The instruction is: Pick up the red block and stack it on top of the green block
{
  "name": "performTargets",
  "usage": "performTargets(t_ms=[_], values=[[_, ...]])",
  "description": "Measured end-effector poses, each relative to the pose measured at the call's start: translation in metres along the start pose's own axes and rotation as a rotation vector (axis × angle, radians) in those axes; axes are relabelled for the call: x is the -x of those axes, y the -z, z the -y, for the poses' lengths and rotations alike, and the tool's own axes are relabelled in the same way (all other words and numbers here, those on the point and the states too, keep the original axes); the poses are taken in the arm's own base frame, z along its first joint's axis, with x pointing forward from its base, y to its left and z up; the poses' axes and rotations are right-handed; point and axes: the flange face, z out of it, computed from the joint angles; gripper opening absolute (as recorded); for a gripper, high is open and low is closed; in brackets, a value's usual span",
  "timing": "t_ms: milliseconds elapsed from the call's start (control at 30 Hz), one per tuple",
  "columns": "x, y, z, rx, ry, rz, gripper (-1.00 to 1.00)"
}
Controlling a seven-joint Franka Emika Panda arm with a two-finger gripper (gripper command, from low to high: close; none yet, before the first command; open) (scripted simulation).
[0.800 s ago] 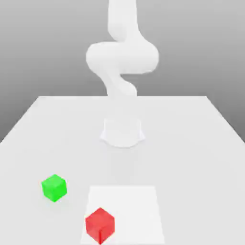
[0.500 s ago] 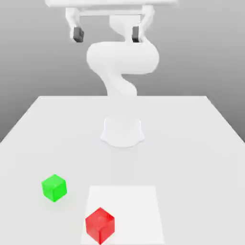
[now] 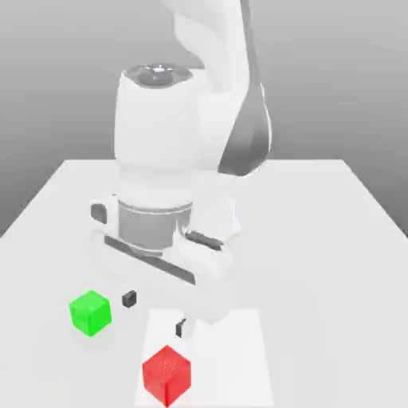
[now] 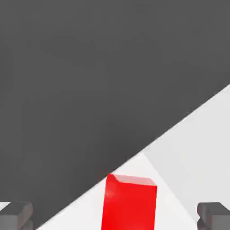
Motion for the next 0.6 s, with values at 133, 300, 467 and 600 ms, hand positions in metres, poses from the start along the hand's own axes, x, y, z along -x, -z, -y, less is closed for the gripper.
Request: performTargets(t_ms=[133,300,467,600], values=[[0.001,-0.055,-0.005,0.023,-0.027,0.017,0.00],[0.002,-0.078,-0.006,0.024,-0.027,0.017,-1.00],[0.002,-0.070,-0.006,0.023,-0.028,0.017,-1.00],[-0.002,-0.025,-0.007,0.025,-0.032,0.016,-1.00]])
